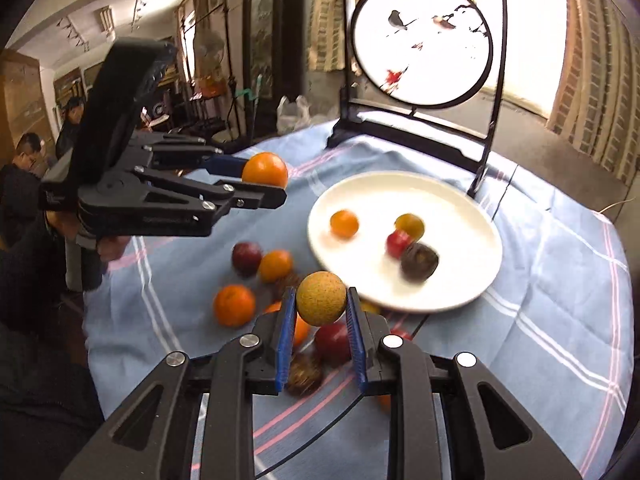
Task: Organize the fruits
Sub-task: 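Grasp a small yellow-green fruit with the right gripper while the left grasps an orange, then carry both fruits over the plate and open both grippers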
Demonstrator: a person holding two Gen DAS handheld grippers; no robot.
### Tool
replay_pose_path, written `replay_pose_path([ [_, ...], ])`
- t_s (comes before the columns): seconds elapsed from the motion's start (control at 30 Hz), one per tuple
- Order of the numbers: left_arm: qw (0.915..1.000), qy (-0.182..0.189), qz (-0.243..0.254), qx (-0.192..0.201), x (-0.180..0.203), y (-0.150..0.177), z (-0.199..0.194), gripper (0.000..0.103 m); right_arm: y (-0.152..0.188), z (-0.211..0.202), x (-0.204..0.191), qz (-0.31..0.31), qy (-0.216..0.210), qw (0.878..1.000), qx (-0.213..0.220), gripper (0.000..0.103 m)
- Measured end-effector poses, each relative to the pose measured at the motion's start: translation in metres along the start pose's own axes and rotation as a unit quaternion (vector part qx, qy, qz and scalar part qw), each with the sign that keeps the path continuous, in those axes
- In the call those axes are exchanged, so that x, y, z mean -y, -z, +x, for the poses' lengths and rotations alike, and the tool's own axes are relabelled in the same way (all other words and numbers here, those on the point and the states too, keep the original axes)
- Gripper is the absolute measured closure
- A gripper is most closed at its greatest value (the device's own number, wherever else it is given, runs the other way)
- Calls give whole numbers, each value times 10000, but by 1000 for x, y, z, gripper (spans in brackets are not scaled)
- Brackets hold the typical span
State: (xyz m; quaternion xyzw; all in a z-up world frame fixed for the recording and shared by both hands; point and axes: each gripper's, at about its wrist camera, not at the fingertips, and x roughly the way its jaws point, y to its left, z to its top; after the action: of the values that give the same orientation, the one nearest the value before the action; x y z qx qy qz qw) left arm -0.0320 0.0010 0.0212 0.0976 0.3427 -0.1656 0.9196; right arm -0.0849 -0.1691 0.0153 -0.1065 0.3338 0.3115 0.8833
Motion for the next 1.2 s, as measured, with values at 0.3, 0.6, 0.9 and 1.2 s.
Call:
replay_pose_path([
  [0.3,9990,-362,-235,-73,1,-39,52,64,-44,30,65,445,396,9980,202,78],
  [0.6,9980,-568,-165,-239,0,-38,89,64,-56,78,97,732,509,9960,-1,78],
  [0.9,9969,-652,-134,-415,-4,-39,112,64,-60,108,111,849,594,9943,-246,78],
  [1.2,9958,-733,-183,-510,-10,-38,123,64,-61,116,114,888,632,9935,-323,78],
])
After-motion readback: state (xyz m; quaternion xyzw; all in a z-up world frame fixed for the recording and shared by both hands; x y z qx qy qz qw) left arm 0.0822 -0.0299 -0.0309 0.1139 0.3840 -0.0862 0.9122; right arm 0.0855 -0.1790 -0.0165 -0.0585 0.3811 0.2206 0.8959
